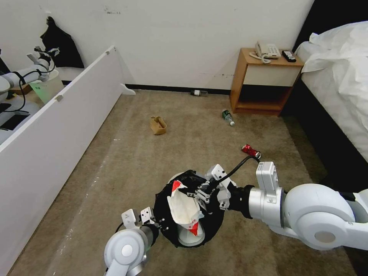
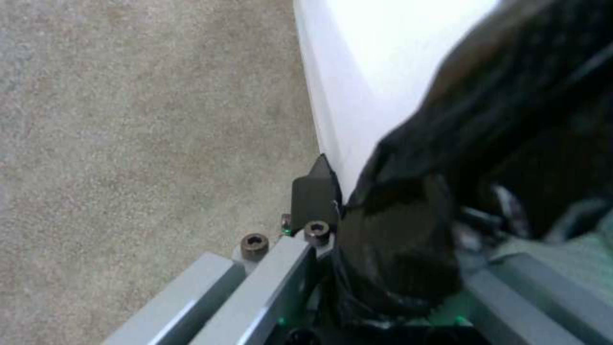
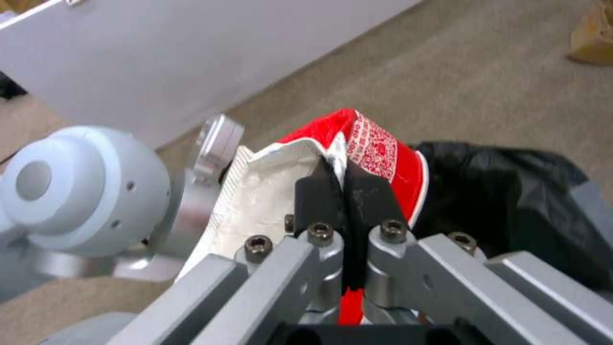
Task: Pick up the trash bin and place the garbage on the floor into it.
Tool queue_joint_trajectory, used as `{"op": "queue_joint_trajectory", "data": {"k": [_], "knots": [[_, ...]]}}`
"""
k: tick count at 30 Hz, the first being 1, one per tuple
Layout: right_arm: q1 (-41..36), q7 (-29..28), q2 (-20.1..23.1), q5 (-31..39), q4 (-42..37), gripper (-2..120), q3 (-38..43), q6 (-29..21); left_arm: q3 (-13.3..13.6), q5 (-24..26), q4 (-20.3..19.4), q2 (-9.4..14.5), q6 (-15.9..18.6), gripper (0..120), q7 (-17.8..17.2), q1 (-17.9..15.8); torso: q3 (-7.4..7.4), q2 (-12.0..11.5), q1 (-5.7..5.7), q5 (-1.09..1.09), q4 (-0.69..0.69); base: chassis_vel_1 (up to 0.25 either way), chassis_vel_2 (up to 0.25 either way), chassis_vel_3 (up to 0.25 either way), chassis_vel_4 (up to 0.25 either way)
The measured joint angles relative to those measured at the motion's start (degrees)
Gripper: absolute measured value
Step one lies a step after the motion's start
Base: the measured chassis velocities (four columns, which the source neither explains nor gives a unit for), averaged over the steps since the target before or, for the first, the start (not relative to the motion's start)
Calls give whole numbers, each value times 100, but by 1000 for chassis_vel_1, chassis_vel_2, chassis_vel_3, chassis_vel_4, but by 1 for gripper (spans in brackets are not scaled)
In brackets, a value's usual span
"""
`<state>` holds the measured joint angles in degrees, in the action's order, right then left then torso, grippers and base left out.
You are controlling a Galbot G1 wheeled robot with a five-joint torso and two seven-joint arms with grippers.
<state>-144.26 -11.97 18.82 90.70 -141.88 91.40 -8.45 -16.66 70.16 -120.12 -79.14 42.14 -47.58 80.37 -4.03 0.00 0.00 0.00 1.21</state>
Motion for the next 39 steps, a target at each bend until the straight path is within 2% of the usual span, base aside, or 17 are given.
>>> {"op": "queue_joint_trajectory", "data": {"k": [6, 11, 17, 23, 39], "knots": [[-53, -58, -56, -4, -82, 0, -14, -47, -42, 8, 12, -12, 0, 0, 3, 30, 0, 0, 0, 0, 0, 0, 0, 0, 0], [-363, -67, 26, -304, 194, 0, 9, -42, 5, 72, -81, 38, 0, 0, -18, 80, 0, 0, 0, 0, 0, 0, 0, 0, 0], [-745, -75, 264, -608, 635, 0, 59, 57, 10, 118, -199, 135, 0, 0, -21, 166, 0, 0, 0, 0, 0, 0, 0, 0, 0], [-967, -119, 622, -745, 1062, 0, 95, 174, 163, 115, -255, 218, 0, 0, 52, 227, 0, 0, 0, 0, 0, 0, 0, 0, 0], [-1300, -192, 1199, -944, 1735, 0, 6, 252, 320, 107, -287, 177, 0, 0, 93, 220, 0, 0, 0, 0, 0, 0, 0, 0, 0]]}}
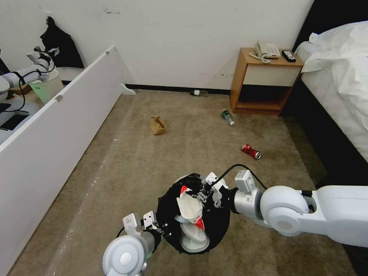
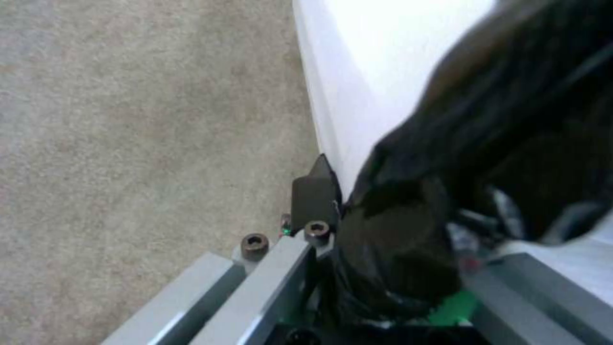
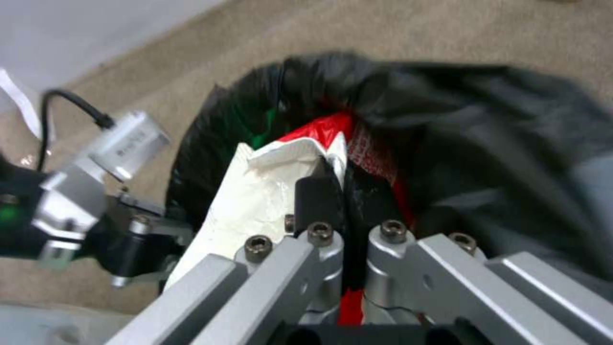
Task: Pick up the trash bin and place the garbage on the floor into it.
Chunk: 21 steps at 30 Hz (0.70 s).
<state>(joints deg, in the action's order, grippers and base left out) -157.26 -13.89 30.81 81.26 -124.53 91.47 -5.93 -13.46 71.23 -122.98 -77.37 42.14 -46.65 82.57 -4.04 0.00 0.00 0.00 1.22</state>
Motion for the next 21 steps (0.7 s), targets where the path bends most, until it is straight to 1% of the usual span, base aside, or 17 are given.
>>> {"op": "queue_joint_trajectory", "data": {"k": [3, 4, 5, 6, 8, 9, 11, 13, 14, 15, 16, 18, 19, 20, 21], "knots": [[-68, -28, 103, -49, 106, 0, -32, 3, 1, 0, 0, -28, 0, 0, 0, -13, 0, 0, 0, 0, -1, 0, 0, 0, 0], [-89, -32, 126, -67, 142, 1, -47, 0, -11, 0, -2, -31, 0, 0, 0, -16, 0, 0, 0, 0, -1, 0, 0, 0, 0], [-110, -33, 135, -95, 169, 7, -65, -3, -37, 5, -4, -32, 0, 0, 0, -20, 0, 0, 0, 0, 0, 0, 0, 0, 0], [-110, -33, 135, -95, 169, 7, -65, -3, -37, 5, -4, -32, 0, 0, 0, -20, 0, 0, 0, 0, 0, 0, 0, 0, 0], [-133, -37, 137, -135, 213, 17, -73, -18, -96, 41, -21, -27, 0, 0, 0, -24, 0, 0, 0, 0, 0, 0, 0, 0, 0], [-133, -37, 137, -135, 213, 17, -73, -18, -96, 41, -21, -27, 0, 0, 0, -24, 0, 0, 0, 0, 0, 0, 0, 0, 0], [-168, -83, 146, -183, 249, 28, -76, -26, -134, 95, -46, -13, 0, 0, -3, -25, 0, 0, 0, 0, 0, 0, 0, 0, 0], [-178, -106, 147, -200, 254, 37, -77, -36, -163, 113, -49, -2, 0, 0, -6, -25, 0, 0, 0, 0, 0, 0, 0, 0, 0], [-178, -106, 147, -200, 254, 37, -77, -36, -163, 113, -49, -2, 0, 0, -6, -25, 0, 0, 0, 0, 0, 0, 0, 0, 0], [-180, -123, 147, -208, 260, 44, -77, -43, -186, 121, -55, 0, 0, 0, -7, -23, 0, 0, 0, 0, 0, 0, 0, 0, 0], [-180, -123, 147, -208, 260, 44, -77, -43, -186, 121, -55, 0, 0, 0, -7, -23, 0, 0, 0, 0, 0, 0, 0, 0, 0], [-182, -135, 145, -230, 279, 52, -78, -53, -211, 147, -74, -1, 0, 0, -14, -23, 0, 0, 0, 0, 0, 0, 0, 0, 0], [-183, -136, 141, -246, 286, 60, -78, -68, -229, 171, -91, -3, 0, 0, -20, -23, 0, 0, 0, 0, 0, 0, 0, 0, 0], [-183, -136, 141, -246, 286, 60, -78, -68, -229, 171, -91, -3, 0, 0, -20, -23, 0, 0, 0, 0, 0, 0, 0, 0, 0], [-188, -143, 146, -250, 287, 65, -78, -70, -242, 184, -98, -5, -1, 0, -22, -23, 0, 0, 0, 0, 0, 0, 0, 0, 0]]}}
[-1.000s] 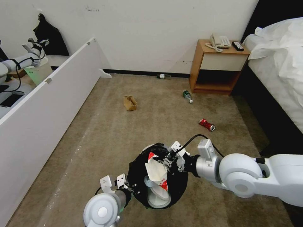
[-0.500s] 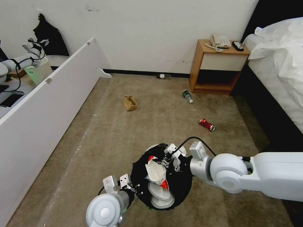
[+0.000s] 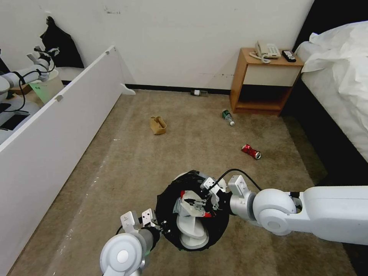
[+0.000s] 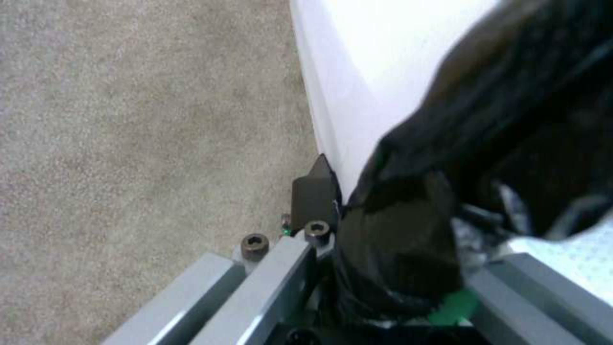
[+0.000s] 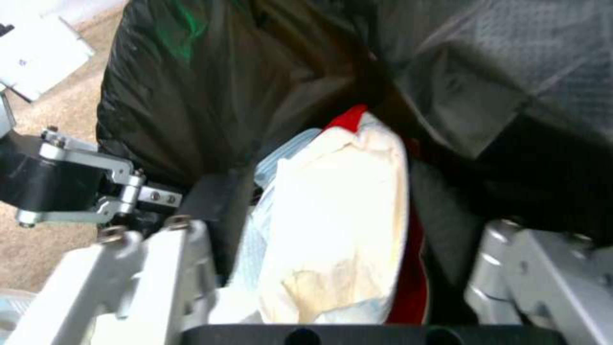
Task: Pick up the trash bin and place the garbage on the floor into it.
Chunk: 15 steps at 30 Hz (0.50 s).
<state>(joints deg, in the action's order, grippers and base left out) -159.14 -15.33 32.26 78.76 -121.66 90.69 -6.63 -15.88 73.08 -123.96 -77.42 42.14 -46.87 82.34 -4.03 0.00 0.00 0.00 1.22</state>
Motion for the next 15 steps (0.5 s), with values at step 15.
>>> {"op": "queue_joint_trajectory", "data": {"k": [15], "knots": [[56, -72, 167, 22, -26, 100, 44, 18, -40, -20, -22, -103, -4, 0, 22, 45, 0, 0, 0, 0, -1, 0, 0, 0, 0]]}}
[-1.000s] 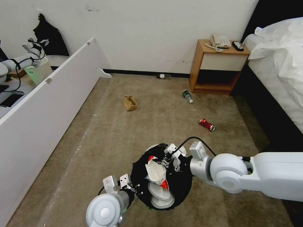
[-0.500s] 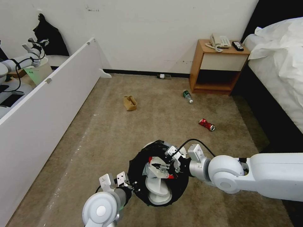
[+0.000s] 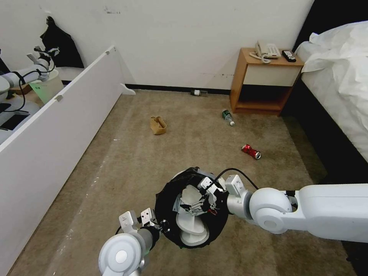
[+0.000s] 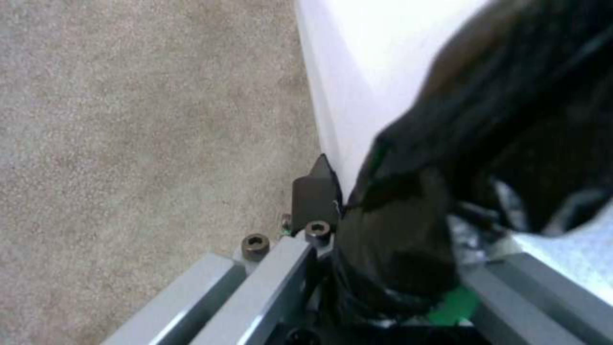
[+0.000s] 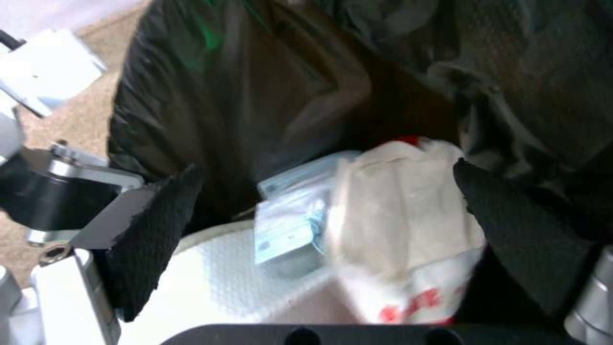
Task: Pick up the trash bin and place the garbage on the floor into it.
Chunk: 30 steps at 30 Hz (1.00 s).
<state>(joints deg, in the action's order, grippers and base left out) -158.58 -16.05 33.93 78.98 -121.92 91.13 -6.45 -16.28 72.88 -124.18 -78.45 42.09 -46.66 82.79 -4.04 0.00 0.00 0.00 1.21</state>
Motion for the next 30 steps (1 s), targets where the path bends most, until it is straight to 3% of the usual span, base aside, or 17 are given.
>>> {"op": "queue_joint_trajectory", "data": {"k": [30], "knots": [[532, -115, -561, 86, -942, 100, 167, -53, -62, -55, 233, -219, 14, 0, -102, -4, 0, 0, 0, 0, -1, 0, 0, 0, 0]]}}
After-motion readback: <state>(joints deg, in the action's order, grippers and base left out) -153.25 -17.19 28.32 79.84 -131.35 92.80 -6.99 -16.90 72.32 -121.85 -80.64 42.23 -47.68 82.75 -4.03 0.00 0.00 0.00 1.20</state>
